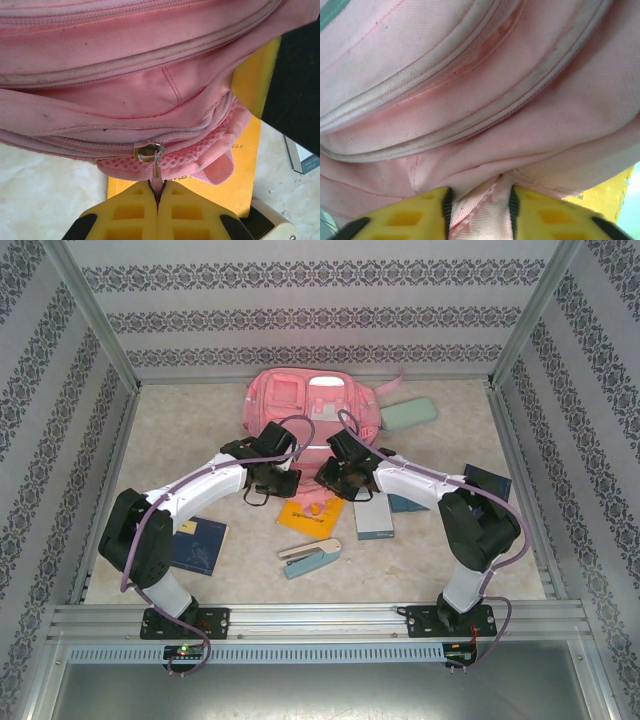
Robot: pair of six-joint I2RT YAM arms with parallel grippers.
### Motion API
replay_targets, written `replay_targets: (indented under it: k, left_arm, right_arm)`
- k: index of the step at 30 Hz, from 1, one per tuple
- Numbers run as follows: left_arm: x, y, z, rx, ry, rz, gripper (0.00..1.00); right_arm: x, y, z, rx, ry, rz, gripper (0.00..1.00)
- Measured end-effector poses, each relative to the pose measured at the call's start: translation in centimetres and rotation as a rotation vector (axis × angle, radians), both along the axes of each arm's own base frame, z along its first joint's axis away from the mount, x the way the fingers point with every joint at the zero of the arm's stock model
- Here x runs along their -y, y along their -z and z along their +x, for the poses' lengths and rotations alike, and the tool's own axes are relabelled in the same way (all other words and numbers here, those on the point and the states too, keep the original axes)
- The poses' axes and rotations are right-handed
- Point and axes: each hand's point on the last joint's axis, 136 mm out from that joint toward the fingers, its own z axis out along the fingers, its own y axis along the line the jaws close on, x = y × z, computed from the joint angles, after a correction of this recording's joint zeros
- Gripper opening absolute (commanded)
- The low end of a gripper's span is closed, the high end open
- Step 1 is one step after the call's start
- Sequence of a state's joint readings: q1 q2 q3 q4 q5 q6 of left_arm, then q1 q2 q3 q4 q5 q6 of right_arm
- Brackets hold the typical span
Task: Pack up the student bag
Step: Unzip the student bag at the top-center of the table.
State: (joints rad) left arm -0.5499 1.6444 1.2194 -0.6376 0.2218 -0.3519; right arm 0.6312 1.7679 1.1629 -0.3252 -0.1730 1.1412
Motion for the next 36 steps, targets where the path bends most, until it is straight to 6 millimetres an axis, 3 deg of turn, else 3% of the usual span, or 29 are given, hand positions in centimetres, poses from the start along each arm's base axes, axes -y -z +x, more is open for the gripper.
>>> replay_targets:
  k: [1,8,15,23,29,32,36]
  left_arm:
    - [-0.2,0.0,0.0,0.002,-0.003,0.008,0.00]
    - [-1.2,0.4,0.1,0.018,-0.003,0.073,0.00]
    - [-3.8,1.6,0.7,0.027,-0.001,0.210,0.00]
    - [-7.5,3.0,4.5,0.011,-0.042,0.321,0.00]
    - [-13.0,3.5,8.6,-0.006,-0.173,0.407,0.00]
    - [-14.2,3.6,10.5,-0.015,-0.207,0.409,0.00]
    - [-13.1,3.6,10.5,-0.023,-0.184,0.367,0.00]
  right_arm:
    - [0.1,0.1,0.0,-0.004,0.005,-0.003,0.00]
    - [0.8,-0.1,0.1,0.005,0.027,-0.008,0.00]
    - [3.3,-1.3,0.5,0.043,0.057,-0.008,0.00]
    - [5.5,-3.4,1.3,0.112,0.054,-0.023,0.00]
    - [8.0,-5.3,2.3,0.174,0.076,-0.053,0.00]
    - [8.1,-5.6,2.2,0.190,0.049,-0.059,0.00]
    - [7.2,-5.8,1.8,0.196,-0.010,-0.055,0.29]
